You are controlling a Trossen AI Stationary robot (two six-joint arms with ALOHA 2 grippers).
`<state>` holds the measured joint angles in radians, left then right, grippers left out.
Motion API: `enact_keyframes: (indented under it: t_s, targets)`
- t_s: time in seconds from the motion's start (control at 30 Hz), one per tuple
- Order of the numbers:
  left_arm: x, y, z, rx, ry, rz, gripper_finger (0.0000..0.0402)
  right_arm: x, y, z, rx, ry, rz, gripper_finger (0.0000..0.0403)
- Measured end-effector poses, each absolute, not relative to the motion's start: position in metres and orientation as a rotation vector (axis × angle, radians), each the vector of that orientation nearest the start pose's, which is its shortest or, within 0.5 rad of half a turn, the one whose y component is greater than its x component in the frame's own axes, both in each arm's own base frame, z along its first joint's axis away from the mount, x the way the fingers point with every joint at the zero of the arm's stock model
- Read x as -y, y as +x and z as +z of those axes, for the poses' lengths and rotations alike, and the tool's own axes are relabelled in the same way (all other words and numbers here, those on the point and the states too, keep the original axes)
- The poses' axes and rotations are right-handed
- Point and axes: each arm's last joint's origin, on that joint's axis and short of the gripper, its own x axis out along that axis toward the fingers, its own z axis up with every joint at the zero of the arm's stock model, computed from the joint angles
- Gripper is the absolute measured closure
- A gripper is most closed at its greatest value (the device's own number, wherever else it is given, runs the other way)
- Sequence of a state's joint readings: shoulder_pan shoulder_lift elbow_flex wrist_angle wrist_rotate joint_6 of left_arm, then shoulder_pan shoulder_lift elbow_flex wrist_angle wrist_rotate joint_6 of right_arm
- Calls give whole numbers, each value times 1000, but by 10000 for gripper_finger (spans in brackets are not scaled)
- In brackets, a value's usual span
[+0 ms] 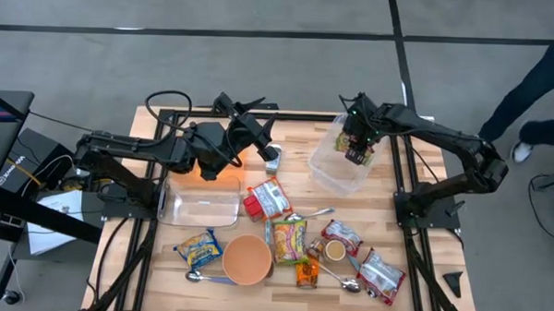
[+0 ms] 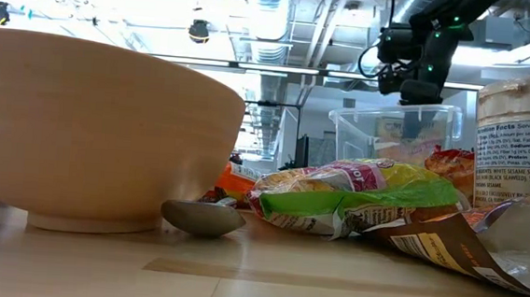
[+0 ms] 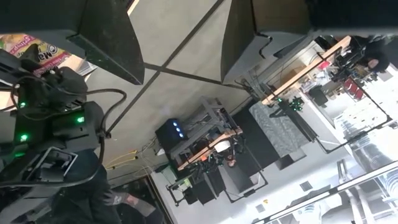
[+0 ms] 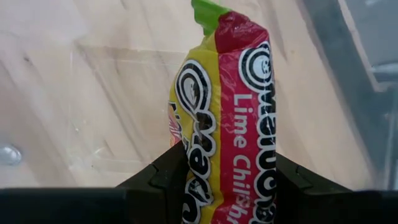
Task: Pick & Place Food Item
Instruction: Put the top green noodle pack into the top transparent bin
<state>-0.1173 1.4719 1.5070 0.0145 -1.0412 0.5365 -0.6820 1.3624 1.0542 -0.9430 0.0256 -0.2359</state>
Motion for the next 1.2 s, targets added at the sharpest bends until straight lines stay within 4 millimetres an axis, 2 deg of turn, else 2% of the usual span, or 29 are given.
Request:
enact_keyframes:
  t_s: [0.2,0.6,0.87,1.2]
  targets:
    - [13,320,439,-205,469,912,197,153,196,253,-1249,206,-462,257]
    - [13,320,439,-204,467,912,198,126,214,253,-1240,208,-405,257]
    - [13,320,439,-204,466,912,198,141,221,230,-1310,337,-414,265]
    - [13,320,439,-204,466,913,198,148,232,205,-1379,374,-345,261]
